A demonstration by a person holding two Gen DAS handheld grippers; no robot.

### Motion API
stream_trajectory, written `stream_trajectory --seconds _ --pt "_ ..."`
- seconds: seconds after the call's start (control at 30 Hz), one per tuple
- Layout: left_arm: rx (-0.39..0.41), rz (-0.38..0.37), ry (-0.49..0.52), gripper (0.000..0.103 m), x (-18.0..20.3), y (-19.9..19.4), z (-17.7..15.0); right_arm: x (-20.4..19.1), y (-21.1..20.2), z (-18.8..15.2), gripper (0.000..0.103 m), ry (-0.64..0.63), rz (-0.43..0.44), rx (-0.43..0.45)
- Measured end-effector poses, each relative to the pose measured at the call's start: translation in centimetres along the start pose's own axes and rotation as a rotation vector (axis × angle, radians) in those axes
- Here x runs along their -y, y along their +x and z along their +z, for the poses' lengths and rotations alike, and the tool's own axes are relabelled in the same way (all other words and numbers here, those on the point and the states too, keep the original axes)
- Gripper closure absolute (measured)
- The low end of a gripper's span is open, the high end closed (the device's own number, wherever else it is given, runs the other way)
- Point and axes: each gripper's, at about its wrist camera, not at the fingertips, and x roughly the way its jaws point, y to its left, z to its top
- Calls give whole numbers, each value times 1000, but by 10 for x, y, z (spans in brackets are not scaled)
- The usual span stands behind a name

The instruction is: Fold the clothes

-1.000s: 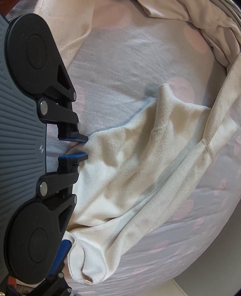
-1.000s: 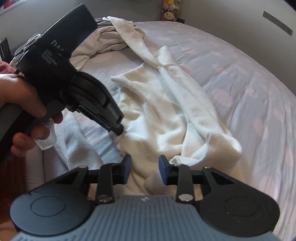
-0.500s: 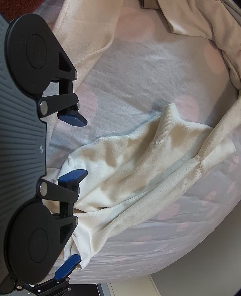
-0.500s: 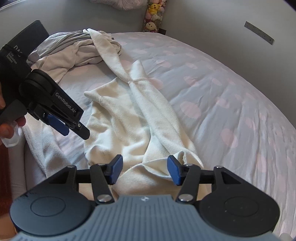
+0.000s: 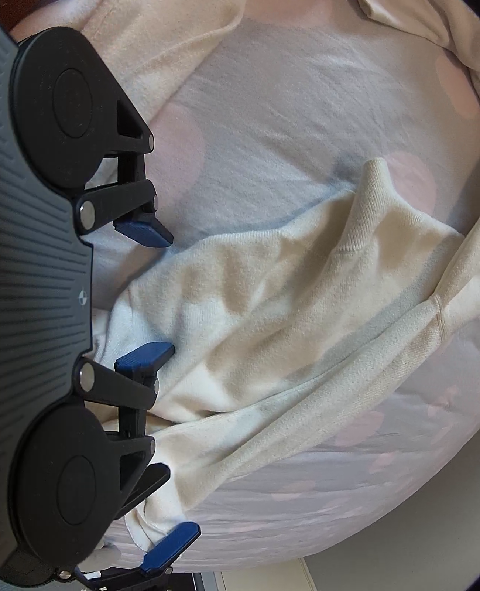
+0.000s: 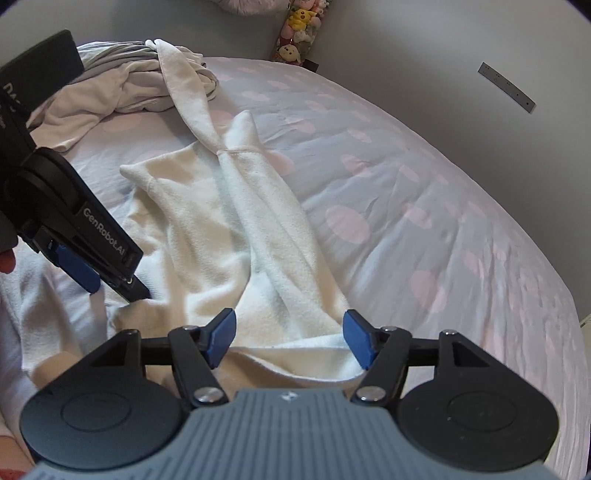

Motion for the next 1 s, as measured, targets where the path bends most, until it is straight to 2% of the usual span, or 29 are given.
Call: stream_trajectory --seconds 0.07,0.13,0.2,0.23,0.27,0.3,0.33,0.47,0.73,0.87,1.0 --pt "10 -2 2 49 4 5 2 7 15 0 36 12 1 -11" --pt "27 -4 8 54 7 7 5 12 29 0 37 37 14 -30" --pt "61 -6 26 71 9 1 8 17 42 -2 48 68 34 -49" --pt "78 -7 35 75 10 -2 9 19 48 -3 64 85 47 -57" --pt "95 -8 44 82 12 -5 11 20 50 -4 73 101 58 -59" --pt "112 -9 54 90 13 -8 12 21 50 -5 75 108 58 -55" --pt "129 -10 63 92 14 -11 14 22 49 -5 84 114 56 -47" --pt "197 -14 99 97 19 -22 20 31 30 -2 92 152 1 21" --pt "417 -67 152 97 30 -121 42 65 -54 16 94 221 -211 202" --pt "559 -74 204 98 41 -183 48 79 -109 19 94 251 -313 289" --pt "667 -103 253 98 62 -235 56 88 -166 17 94 279 -400 365"
